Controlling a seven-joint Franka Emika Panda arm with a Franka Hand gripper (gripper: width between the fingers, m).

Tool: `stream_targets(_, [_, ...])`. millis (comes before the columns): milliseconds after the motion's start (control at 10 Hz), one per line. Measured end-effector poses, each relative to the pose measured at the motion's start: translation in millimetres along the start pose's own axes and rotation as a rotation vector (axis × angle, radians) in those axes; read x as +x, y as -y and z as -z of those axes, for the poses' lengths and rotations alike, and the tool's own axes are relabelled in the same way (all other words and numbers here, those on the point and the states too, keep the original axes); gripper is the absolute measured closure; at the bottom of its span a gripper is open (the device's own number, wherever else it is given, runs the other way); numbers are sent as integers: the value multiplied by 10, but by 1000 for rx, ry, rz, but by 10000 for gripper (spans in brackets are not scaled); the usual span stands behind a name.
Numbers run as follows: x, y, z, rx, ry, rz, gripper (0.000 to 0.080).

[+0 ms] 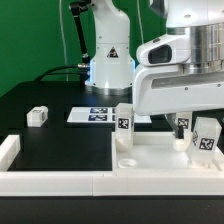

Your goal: Assemble square table

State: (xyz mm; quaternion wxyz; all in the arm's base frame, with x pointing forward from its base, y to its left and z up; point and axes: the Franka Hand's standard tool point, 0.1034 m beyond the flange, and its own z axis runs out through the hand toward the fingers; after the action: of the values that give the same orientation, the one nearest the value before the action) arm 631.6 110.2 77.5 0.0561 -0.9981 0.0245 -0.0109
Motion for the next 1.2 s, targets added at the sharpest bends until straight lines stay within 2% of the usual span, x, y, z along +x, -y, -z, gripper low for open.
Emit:
stream_targets(100, [-2, 4, -3, 2, 1, -52, 414])
stream_targets(200, [-2, 6, -4, 3, 1, -124, 510])
stream_targets(600, [4, 12, -5, 5, -5, -369, 510])
stream_targets(800, [-38, 73, -18, 21, -40, -701, 510])
stream_targets(900, [-51, 77, -27, 53, -33, -950, 509])
stream_targets(1000, [-49, 65, -31, 104, -34, -1130, 508])
stream_targets(1100, [-64, 73, -32, 123, -31, -1237, 508])
stream_targets(1200, [-74, 101, -41, 122, -26, -1323, 508])
